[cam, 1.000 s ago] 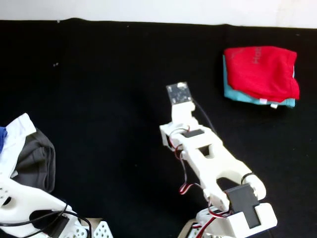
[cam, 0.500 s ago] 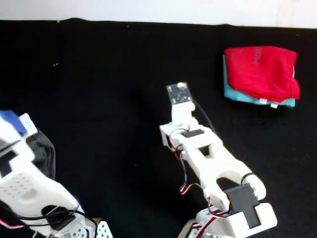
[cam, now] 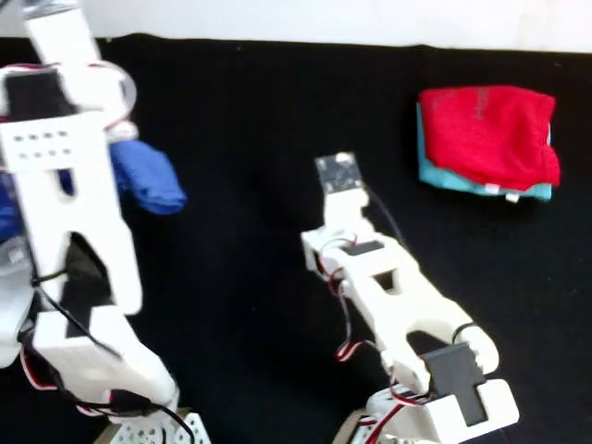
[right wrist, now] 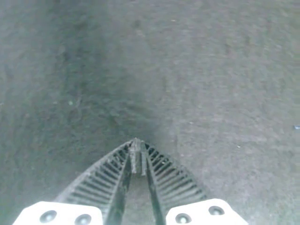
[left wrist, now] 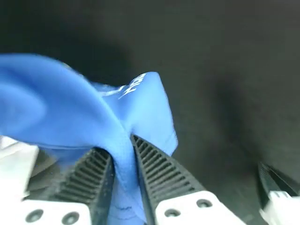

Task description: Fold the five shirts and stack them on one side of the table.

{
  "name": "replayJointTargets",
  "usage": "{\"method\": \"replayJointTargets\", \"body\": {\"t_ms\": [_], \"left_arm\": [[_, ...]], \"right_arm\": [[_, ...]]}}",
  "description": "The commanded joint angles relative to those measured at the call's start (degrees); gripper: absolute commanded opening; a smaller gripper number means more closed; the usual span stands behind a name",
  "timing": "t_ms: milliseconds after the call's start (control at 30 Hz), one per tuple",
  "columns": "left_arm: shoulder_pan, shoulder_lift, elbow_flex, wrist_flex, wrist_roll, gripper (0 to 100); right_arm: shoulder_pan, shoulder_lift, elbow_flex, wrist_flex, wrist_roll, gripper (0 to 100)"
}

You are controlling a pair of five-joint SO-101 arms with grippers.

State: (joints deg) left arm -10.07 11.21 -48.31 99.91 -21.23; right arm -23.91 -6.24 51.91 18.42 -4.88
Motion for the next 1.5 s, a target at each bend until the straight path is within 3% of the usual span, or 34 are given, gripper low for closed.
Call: {"method": "replayJointTargets", "body": {"t_ms": [0,300,700,900,1000,1167,1333,1467], "left_arm": [[9.3,-4.9,-2.2,0.2,2.2,1],[23.7,-9.8,-2.2,-1.3,4.5,1],[26.5,-21.3,-2.2,-21.3,4.6,1],[29.2,-25.2,-1.8,-26.0,4.5,1],[24.4,-23.4,0.3,-22.9,4.5,1],[9.4,-18.3,13.3,-17.7,4.4,1],[-0.2,-11.4,32.2,-18.6,4.2,1],[-4.7,-5.8,42.9,-26.0,4.4,1]], "right_arm": [[3.9,-2.2,-0.3,-0.9,-5.7,0.6],[8.0,-2.2,-0.3,-1.0,-11.3,0.6],[8.0,-1.9,-0.3,-2.2,-11.3,0.6],[8.0,-1.9,-0.3,-2.2,-11.3,0.6],[8.0,-1.9,-0.3,-2.2,-11.3,0.6],[8.0,-1.9,-0.3,-2.2,-11.3,0.6],[7.6,-2.3,-0.1,-1.9,-11.0,0.9],[6.1,-2.5,-0.4,0.0,-10.8,0.9]]}}
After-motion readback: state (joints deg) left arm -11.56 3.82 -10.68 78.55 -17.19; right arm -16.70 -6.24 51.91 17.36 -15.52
